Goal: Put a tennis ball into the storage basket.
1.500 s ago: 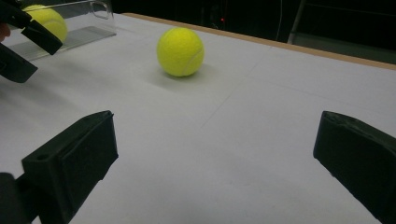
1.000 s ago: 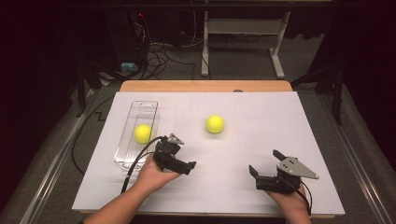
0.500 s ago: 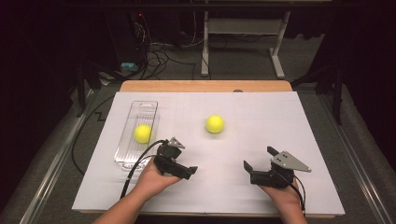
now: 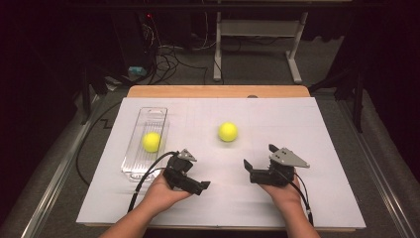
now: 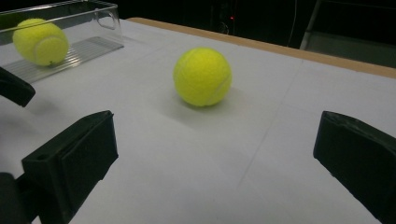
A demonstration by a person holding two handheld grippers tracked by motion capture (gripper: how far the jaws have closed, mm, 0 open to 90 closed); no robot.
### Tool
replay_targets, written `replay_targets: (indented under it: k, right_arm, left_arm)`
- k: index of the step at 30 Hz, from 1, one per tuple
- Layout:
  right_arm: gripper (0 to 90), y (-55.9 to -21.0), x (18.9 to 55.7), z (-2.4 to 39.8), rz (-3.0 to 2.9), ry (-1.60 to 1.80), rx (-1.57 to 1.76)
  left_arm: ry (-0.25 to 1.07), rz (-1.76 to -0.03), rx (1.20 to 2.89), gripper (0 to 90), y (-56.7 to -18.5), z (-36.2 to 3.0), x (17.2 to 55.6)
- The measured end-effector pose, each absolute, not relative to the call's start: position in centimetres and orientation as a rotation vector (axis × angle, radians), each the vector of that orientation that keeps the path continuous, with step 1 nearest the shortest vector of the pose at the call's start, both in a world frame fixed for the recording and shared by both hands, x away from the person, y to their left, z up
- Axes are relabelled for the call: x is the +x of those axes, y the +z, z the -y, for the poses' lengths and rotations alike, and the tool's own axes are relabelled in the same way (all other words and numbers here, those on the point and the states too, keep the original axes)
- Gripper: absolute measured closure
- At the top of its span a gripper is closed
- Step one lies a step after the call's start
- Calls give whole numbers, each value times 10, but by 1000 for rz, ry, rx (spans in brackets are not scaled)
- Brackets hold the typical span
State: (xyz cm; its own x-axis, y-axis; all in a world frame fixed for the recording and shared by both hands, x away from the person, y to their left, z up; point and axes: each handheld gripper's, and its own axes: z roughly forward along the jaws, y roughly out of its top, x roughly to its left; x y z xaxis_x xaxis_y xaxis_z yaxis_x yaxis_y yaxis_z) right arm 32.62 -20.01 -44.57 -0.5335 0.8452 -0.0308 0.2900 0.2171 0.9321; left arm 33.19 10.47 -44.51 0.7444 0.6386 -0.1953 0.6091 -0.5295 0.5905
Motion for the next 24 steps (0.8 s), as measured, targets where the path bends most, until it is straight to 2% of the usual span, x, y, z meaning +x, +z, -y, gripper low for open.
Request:
replay_targets:
  k: [11, 24]
  right_arm:
    - [0, -437, 353, 165, -1973, 1302, 1001]
    - [0, -430, 381, 149, -1988, 1270, 1010]
  left_arm:
    - [80, -931, 2291, 2, -443, -107, 330]
    - [93, -918, 2296, 2, -442, -110, 328]
